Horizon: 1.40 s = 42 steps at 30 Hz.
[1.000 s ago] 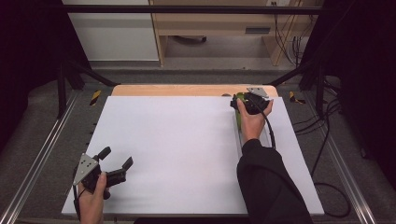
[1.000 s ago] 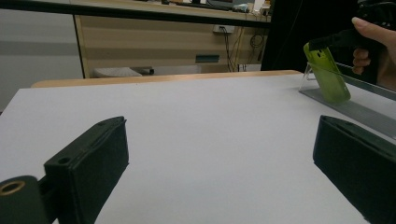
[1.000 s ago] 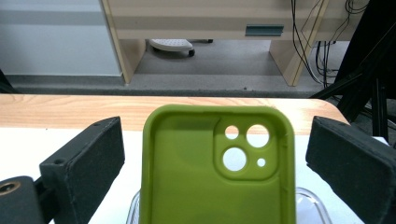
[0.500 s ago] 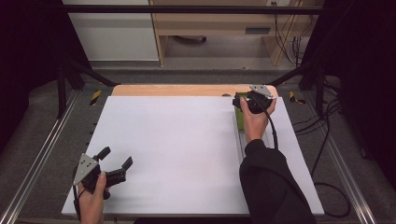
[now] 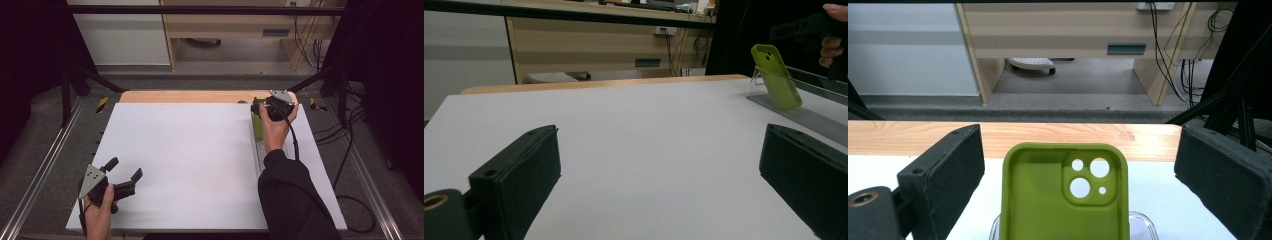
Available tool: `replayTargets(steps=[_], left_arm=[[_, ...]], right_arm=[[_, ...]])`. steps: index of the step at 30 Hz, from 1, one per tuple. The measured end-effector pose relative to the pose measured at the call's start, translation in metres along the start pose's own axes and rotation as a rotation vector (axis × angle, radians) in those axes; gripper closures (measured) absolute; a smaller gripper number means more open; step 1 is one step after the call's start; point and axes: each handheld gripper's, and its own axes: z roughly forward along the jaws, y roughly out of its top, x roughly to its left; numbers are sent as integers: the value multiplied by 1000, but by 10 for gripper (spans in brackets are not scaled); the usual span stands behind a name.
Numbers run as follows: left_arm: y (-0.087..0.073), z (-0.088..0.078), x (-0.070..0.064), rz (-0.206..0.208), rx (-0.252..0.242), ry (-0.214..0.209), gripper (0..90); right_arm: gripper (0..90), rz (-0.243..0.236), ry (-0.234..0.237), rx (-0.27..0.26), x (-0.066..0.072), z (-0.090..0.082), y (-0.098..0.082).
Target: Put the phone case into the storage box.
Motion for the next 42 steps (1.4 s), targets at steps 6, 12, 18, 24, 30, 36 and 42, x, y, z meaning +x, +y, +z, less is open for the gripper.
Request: replayTargets(steps=[6,12,18,24,30,36,42], left_arm=[[0,0,0,4,0,2,25],[-1,1,1,15,-1,4,25],[-1,0,2,15,-4,7,26],[-1,0,2,13,-3,7,26],[-1,1,2,13,-1,7,25],[-1,0,3,12,-1,6,25],[-1,0,2,10,-5,6,25]], right_arm=[[61,-11,2,1,1,-2,0],[61,-3,5,-2,-1,-5,3],[64,11,14,-9,-5,-8,7],[63,-5,26,-7,-5,-10,8],[60,-8,38,-6,-5,-12,8],[61,1,48,-15,-5,-15,11],[62,-13,70,-20,-4,-19,13]])
